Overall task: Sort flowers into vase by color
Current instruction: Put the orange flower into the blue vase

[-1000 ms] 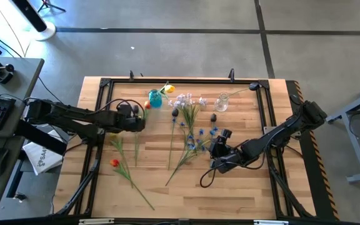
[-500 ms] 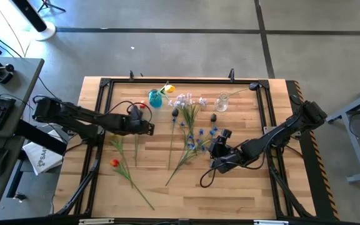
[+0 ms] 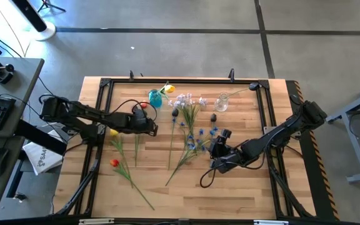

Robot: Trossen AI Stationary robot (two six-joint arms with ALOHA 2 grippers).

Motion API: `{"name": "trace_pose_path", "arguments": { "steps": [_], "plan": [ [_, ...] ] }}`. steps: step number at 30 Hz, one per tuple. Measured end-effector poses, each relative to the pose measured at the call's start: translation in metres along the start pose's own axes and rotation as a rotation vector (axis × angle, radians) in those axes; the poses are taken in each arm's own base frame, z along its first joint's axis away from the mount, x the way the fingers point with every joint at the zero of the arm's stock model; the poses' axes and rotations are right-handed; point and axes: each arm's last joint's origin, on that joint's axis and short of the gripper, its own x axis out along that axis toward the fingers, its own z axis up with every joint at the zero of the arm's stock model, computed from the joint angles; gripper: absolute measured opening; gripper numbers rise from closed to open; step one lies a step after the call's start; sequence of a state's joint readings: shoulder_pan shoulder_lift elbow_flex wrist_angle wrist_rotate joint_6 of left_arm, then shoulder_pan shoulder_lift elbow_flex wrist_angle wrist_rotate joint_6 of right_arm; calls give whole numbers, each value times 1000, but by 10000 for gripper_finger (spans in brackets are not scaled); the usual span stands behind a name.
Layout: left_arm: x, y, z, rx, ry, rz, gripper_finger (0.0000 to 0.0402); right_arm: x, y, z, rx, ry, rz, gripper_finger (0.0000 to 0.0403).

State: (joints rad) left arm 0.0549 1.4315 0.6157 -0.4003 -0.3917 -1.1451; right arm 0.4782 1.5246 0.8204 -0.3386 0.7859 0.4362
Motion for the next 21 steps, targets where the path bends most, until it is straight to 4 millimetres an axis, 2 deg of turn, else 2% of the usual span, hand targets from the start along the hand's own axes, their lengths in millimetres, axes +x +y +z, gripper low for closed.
{"name": "trace_pose_path", "arguments": {
  "steps": [3,10,21],
  "plan": [
    [-3,-2,1,28,0,18,129,0,0,0,0,0,1,186],
    [-4,15,-2,-13,15,196,129,0,0,0,0,1,2,186],
    [-4,13,-4,-15,5,179,129,0,0,0,1,0,4,186]
  ]
}}
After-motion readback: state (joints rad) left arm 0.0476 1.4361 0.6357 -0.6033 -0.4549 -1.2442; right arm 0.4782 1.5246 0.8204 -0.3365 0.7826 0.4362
